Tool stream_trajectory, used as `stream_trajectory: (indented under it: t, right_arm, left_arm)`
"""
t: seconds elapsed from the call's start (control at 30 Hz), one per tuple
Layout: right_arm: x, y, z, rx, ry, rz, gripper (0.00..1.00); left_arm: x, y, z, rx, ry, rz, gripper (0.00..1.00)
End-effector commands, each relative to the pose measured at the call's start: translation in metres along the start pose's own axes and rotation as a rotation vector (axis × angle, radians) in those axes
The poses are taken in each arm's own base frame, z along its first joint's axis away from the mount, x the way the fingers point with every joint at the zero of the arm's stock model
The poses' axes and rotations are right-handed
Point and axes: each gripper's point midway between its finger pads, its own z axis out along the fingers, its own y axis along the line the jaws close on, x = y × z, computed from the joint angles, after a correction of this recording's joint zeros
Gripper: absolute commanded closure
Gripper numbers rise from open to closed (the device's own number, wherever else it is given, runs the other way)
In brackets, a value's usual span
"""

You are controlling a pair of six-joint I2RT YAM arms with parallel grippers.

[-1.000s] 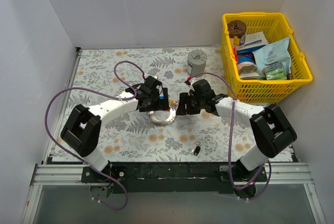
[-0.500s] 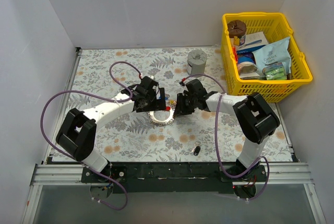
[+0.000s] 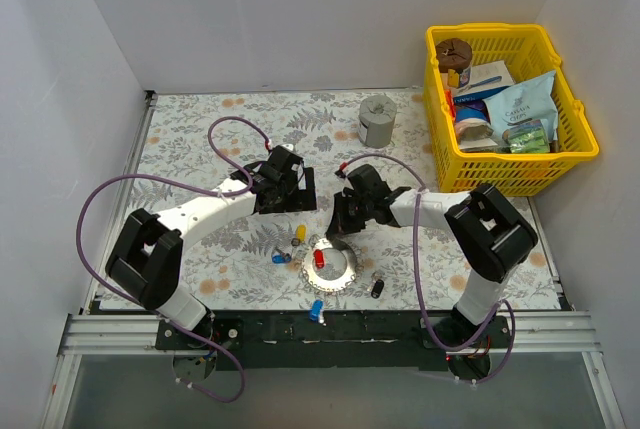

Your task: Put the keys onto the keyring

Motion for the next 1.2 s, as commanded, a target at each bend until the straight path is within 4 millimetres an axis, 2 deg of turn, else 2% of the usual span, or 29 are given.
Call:
stream_trajectory:
  t: [0.0, 0.17, 0.2, 0.27, 0.3, 0.33, 0.4, 0.47, 0.6, 0.63, 0.67, 0.73, 0.8, 0.9, 0.93, 0.97, 1.07, 1.17]
  right_arm:
    - [0.014, 0.017, -0.006, -0.041, 0.016, 0.000, 0.94]
    - [-0.002, 0.018, -0.018, 0.002, -0.053, -0.043, 0.86]
    - [-0.011, 0.024, -0.024, 0.000, -0.078, -0.058, 0.82]
    - [-0.016, 0.024, -0.029, 0.023, -0.087, -0.085, 0.75]
    - [-0.024, 0.030, -0.036, 0.016, -0.110, -0.103, 0.71]
    - [-0.024, 0.029, -0.038, 0.027, -0.110, -0.120, 0.69]
    - [-0.029, 0.033, -0.046, 0.027, -0.124, -0.153, 0.65]
    - [-0.027, 0.031, -0.051, 0.044, -0.118, -0.189, 0.64]
    - [-0.015, 0.031, -0.059, 0.047, -0.095, -0.264, 0.67]
    - [-0.010, 0.029, -0.060, 0.050, -0.083, -0.263, 0.68]
    - [-0.004, 0.024, -0.059, 0.056, -0.070, -0.259, 0.69]
    - [0.003, 0.020, -0.061, 0.056, -0.063, -0.256, 0.75]
    - [0.010, 0.015, -0.059, 0.064, -0.049, -0.248, 0.83]
    - [0.017, 0.010, -0.059, 0.073, -0.031, -0.237, 0.94]
    - [0.018, 0.011, -0.059, 0.064, -0.031, -0.237, 0.96]
    - [0.019, 0.011, -0.059, 0.059, -0.030, -0.237, 0.99]
    - [0.021, 0.011, -0.056, 0.046, -0.025, -0.256, 0.99]
    - [0.027, 0.005, -0.050, 0.067, 0.008, -0.273, 0.99]
  left_arm:
    - [-0.009, 0.006, -0.017, -0.008, -0.049, 0.002, 0.05]
    - [-0.003, 0.006, -0.022, 0.011, -0.039, -0.013, 0.05]
    - [0.003, 0.005, -0.023, 0.024, -0.023, -0.014, 0.05]
    - [0.008, 0.003, -0.028, 0.050, -0.011, -0.020, 0.07]
    - [0.012, 0.002, -0.029, 0.063, 0.000, -0.020, 0.08]
    - [0.021, 0.005, -0.029, 0.068, 0.023, -0.021, 0.08]
    - [0.027, 0.004, -0.035, 0.093, 0.028, -0.034, 0.12]
    - [0.042, 0.009, -0.035, 0.102, 0.065, -0.043, 0.14]
    - [0.064, 0.003, -0.046, 0.182, 0.121, -0.082, 0.26]
    - [0.068, 0.000, -0.048, 0.199, 0.130, -0.079, 0.37]
    - [0.074, -0.002, -0.050, 0.213, 0.142, -0.070, 0.41]
    - [0.081, -0.007, -0.054, 0.224, 0.150, -0.035, 0.51]
    - [0.086, -0.009, -0.055, 0.211, 0.159, -0.021, 0.54]
    - [0.099, -0.019, -0.057, 0.228, 0.194, -0.001, 0.66]
    - [0.107, -0.025, -0.058, 0.239, 0.211, 0.010, 0.71]
    - [0.113, -0.028, -0.056, 0.241, 0.226, 0.019, 0.81]
    - [0.134, -0.036, -0.054, 0.247, 0.276, 0.049, 1.00]
    - [0.153, -0.039, -0.050, 0.232, 0.321, 0.069, 1.00]
